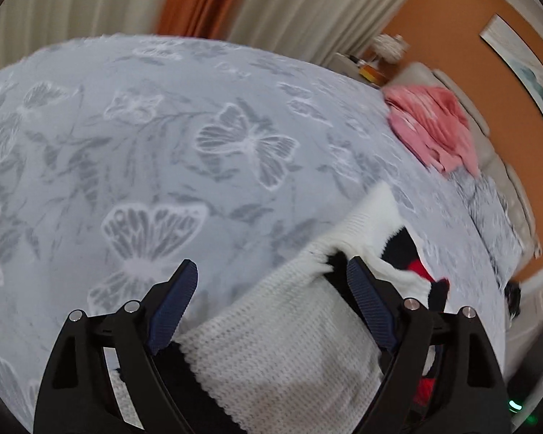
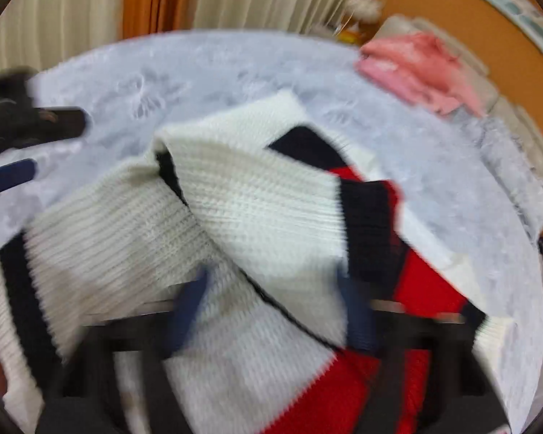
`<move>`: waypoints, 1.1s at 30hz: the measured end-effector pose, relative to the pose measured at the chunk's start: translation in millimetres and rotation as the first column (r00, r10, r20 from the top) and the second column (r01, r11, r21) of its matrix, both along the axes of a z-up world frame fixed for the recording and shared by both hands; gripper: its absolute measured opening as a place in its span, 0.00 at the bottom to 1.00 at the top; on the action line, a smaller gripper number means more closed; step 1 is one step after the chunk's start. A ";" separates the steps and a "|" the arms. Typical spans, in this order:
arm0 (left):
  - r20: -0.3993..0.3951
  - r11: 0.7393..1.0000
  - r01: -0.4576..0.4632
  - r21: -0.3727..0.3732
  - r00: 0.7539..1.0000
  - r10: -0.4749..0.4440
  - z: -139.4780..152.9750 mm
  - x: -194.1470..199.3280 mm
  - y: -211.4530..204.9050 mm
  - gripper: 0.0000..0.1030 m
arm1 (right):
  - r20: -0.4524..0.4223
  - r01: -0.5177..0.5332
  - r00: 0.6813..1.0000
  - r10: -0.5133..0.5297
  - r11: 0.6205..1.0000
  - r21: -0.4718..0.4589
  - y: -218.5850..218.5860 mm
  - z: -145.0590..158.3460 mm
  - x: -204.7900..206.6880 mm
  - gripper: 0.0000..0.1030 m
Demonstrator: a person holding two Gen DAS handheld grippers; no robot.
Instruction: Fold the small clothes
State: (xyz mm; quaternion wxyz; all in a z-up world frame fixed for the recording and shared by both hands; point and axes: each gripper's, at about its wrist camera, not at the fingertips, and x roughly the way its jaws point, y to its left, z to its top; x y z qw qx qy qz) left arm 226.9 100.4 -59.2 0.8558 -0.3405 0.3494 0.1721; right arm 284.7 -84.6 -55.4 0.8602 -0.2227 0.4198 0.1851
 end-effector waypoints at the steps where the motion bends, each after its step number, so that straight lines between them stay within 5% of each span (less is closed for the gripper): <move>1: -0.008 1.000 0.009 -0.011 1.000 -0.009 -1.7 3.8 -0.7 0.80 | -0.052 0.035 0.998 -0.031 0.996 0.081 -9.5 4.3 12.1 0.11; 3: -0.031 0.999 0.026 -0.023 0.999 -0.027 -8.4 6.8 2.9 0.80 | -0.119 0.185 0.981 -0.151 0.909 0.373 -58.4 32.9 28.0 0.09; 5: -0.027 0.998 0.037 -0.046 0.999 -0.039 -10.2 8.2 3.3 0.80 | -0.154 0.324 0.945 -0.288 0.758 0.567 -118.2 50.9 26.7 0.09; 7: -0.009 0.994 0.063 -0.091 0.998 -0.064 -11.5 9.5 -0.8 0.80 | -0.256 0.488 0.856 -0.450 0.537 0.689 -195.7 41.2 13.6 0.16; 8: 0.002 0.991 0.077 -0.109 0.997 -0.077 -13.5 0.4 2.8 0.80 | -0.308 0.573 0.794 -0.525 0.474 0.669 -223.7 27.5 6.6 0.30; 10: 0.018 0.984 0.117 -0.134 0.993 -0.116 -13.2 1.9 -2.4 0.80 | -0.388 0.683 0.710 -0.588 0.439 0.584 -253.3 3.5 -3.0 0.38; 11: 0.027 0.981 0.142 -0.133 0.990 -0.139 -11.7 5.0 -6.3 0.80 | -0.415 0.697 0.699 -0.583 0.427 0.576 -259.4 -2.4 -7.5 0.38; 13: 0.037 0.978 0.168 -0.120 0.986 -0.164 -10.6 7.9 -12.9 0.80 | -0.439 0.698 0.699 -0.565 0.404 0.592 -268.7 -8.0 -20.4 0.42; 15: 0.047 0.974 0.194 -0.120 0.981 -0.190 -9.8 15.9 -18.5 0.81 | -0.410 0.679 0.714 -0.568 0.416 0.605 -269.6 -4.2 -28.1 0.60; 18: 0.092 0.953 0.238 -0.186 0.970 -0.224 -11.4 34.4 -21.9 0.83 | -0.412 0.663 0.727 -0.549 0.406 0.629 -268.9 -1.1 -22.0 0.67; 22: 0.106 0.933 0.258 -0.252 0.965 -0.238 -29.7 50.4 -25.7 0.86 | -0.437 0.711 0.681 -0.588 0.389 0.585 -273.8 -16.4 0.5 0.67; 23: 0.098 0.933 0.266 -0.241 0.963 -0.250 -34.0 54.7 -28.3 0.82 | -0.437 0.711 0.680 -0.590 0.383 0.589 -275.3 -21.4 0.1 0.57; 24: 0.101 0.936 0.278 -0.215 0.960 -0.262 -36.3 58.0 -31.8 0.77 | -0.433 0.705 0.684 -0.588 0.378 0.600 -277.1 -24.0 2.3 0.20; 25: 0.110 0.940 0.286 -0.184 0.957 -0.270 -35.6 59.7 -34.7 0.60 | -0.442 0.701 0.689 -0.575 0.372 0.609 -278.9 -25.6 2.7 0.07; 26: 0.116 0.938 0.305 -0.162 0.950 -0.289 -35.2 62.9 -37.6 0.39 | -0.448 0.685 0.699 -0.557 0.343 0.643 -283.5 -22.4 0.9 0.07; 28: 0.102 0.932 0.328 -0.151 0.943 -0.316 -38.4 69.7 -40.1 0.17 | -0.384 0.639 0.724 -0.573 0.350 0.685 -289.1 -6.1 -9.2 0.07; 30: 0.065 0.943 0.302 -0.138 0.953 -0.295 -46.8 72.0 -36.0 0.11 | -0.325 0.623 0.732 -0.599 0.394 0.676 -295.4 -1.3 -18.9 0.07; 33: 0.071 0.936 0.295 -0.191 0.955 -0.287 -57.0 71.9 -27.8 0.09 | -0.433 0.705 0.689 -0.580 0.400 0.586 -307.9 -41.2 -13.2 0.05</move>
